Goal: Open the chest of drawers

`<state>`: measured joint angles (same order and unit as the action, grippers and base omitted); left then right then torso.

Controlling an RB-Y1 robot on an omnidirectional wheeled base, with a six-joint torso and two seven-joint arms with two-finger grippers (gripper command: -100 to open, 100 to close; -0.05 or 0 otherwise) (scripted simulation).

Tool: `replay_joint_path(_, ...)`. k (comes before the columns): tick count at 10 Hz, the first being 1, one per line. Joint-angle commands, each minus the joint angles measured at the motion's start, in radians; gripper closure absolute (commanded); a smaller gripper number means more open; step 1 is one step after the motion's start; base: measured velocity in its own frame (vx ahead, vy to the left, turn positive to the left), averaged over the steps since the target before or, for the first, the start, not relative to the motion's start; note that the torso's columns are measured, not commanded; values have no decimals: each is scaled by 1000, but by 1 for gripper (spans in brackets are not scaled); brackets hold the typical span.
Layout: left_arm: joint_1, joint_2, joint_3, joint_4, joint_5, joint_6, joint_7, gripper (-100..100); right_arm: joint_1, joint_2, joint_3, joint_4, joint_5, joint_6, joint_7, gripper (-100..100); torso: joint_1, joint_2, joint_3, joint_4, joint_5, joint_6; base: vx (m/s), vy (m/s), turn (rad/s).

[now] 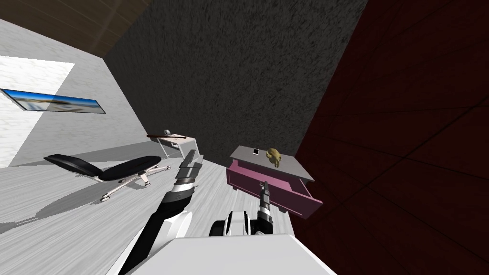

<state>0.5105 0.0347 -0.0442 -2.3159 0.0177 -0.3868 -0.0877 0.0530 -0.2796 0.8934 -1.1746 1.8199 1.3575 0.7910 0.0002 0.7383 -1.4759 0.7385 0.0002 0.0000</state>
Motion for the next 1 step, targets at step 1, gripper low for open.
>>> replay_joint_path(1, 0, 0, 0, 0, 0, 0, 0, 0, 0, 0, 0, 0, 0, 0, 0, 0, 0, 0, 0, 0, 0, 0, 0, 0, 0)
